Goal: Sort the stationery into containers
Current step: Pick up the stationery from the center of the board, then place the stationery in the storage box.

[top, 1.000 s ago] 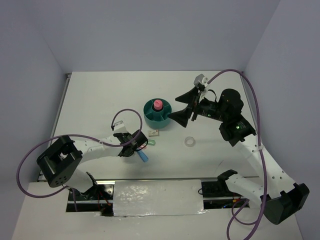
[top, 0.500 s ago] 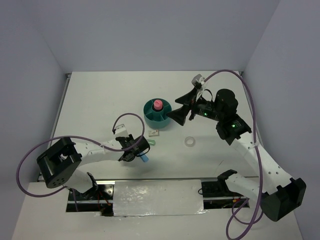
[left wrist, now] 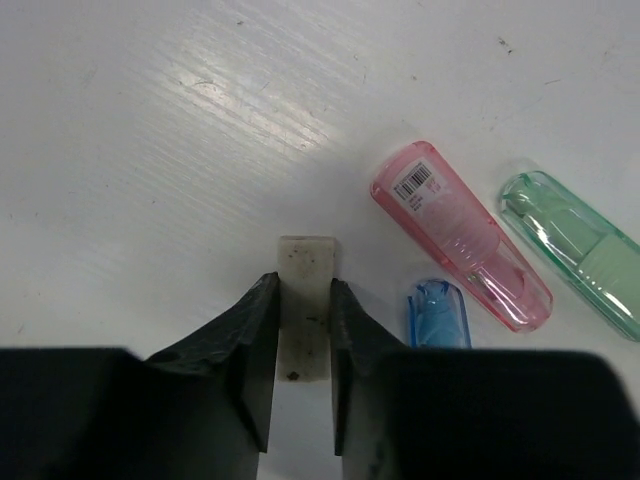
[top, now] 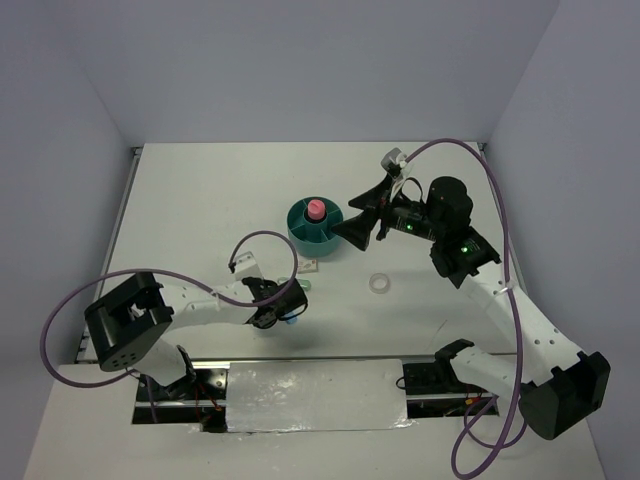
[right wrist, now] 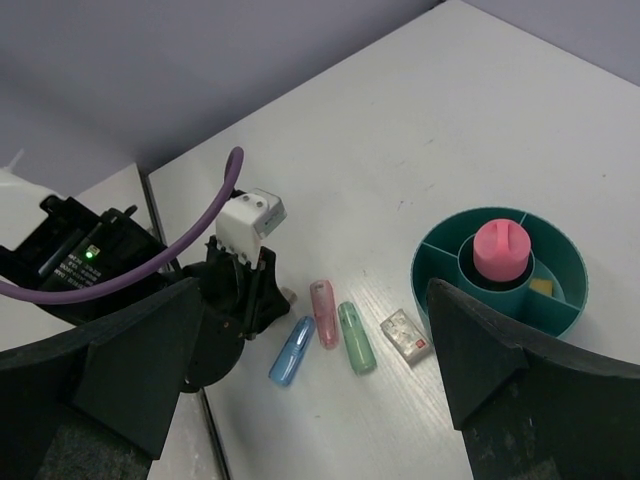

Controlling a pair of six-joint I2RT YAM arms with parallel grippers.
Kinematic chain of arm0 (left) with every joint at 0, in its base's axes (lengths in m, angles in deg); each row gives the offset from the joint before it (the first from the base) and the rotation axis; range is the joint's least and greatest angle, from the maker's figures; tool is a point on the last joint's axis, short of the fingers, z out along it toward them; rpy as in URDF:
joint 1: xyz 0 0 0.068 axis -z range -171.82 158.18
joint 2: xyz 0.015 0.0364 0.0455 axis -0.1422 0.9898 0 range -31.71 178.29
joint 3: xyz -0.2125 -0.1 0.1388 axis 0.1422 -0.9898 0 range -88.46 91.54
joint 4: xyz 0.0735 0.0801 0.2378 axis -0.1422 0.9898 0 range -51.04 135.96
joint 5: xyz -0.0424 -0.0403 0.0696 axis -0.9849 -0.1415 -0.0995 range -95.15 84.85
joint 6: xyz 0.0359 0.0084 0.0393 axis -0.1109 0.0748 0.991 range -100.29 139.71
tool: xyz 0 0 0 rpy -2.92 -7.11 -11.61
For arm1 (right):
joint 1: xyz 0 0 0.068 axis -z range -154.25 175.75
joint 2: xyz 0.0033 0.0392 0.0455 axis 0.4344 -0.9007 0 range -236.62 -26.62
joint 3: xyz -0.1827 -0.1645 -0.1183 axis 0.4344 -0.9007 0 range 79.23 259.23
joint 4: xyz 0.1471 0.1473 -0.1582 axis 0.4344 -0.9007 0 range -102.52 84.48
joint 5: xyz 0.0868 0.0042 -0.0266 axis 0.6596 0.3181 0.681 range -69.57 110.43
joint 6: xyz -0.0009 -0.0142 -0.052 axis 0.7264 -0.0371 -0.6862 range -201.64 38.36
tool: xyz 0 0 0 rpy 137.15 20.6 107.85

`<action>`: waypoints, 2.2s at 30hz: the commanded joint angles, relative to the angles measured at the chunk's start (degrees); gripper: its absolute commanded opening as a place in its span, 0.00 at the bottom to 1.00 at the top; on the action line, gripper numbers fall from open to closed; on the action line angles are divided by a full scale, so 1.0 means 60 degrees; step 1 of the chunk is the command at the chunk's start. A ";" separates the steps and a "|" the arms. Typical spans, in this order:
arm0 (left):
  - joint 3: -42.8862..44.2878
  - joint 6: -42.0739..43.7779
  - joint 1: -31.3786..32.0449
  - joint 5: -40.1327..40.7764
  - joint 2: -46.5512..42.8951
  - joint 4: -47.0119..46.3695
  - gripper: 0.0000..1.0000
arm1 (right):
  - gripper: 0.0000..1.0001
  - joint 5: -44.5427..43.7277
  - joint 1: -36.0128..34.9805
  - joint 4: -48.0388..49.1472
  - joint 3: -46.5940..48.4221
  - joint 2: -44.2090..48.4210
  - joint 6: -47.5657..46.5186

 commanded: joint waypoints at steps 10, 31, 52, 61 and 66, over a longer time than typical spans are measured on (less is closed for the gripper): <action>-0.0573 0.0137 0.0933 0.0601 -0.2419 0.0487 0.00 | 1.00 -0.2292 -0.1427 0.1937 -0.2302 0.0807 0.1649; 0.1258 0.0006 0.1462 0.0647 -0.5294 0.0606 0.00 | 0.66 -0.8083 -0.6835 0.8410 -0.4634 -0.1916 0.2837; 0.0936 0.0328 0.1535 0.0530 -0.5528 -0.0463 0.00 | 0.11 -0.8346 -0.6967 0.8179 -0.3608 -0.3310 0.2999; 0.1286 0.0519 0.1521 0.1436 -0.6406 0.0763 0.99 | 0.00 -0.5276 -0.4716 0.6484 -0.3917 -0.1585 0.0805; 0.1801 0.1255 0.1506 0.2463 -0.7489 0.2936 0.99 | 0.00 -0.4304 -0.1903 0.3454 -0.2922 -0.0716 -0.2235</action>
